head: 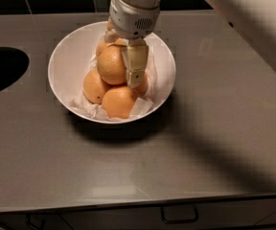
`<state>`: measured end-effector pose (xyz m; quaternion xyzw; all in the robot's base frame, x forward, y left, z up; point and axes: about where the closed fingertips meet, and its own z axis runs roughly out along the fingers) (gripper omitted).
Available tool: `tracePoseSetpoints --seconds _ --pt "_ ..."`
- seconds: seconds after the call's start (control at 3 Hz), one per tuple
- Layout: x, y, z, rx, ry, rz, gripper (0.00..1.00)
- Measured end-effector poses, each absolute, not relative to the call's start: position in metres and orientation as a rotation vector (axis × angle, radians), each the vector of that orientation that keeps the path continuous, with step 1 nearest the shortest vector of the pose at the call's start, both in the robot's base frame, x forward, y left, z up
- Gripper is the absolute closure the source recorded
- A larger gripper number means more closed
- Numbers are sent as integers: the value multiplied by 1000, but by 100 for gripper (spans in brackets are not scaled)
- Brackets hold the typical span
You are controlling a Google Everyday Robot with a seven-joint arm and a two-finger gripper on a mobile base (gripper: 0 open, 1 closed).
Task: Pick orange from white bowl
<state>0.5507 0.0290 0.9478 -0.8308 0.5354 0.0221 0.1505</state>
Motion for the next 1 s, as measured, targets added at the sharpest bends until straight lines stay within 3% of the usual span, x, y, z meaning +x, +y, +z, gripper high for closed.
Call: tracePoseSetpoints --seconds 0.67,1.0 --pt "554 33 940 -2398 1532 90 28" --pt "554 33 943 -2398 1532 91 28"
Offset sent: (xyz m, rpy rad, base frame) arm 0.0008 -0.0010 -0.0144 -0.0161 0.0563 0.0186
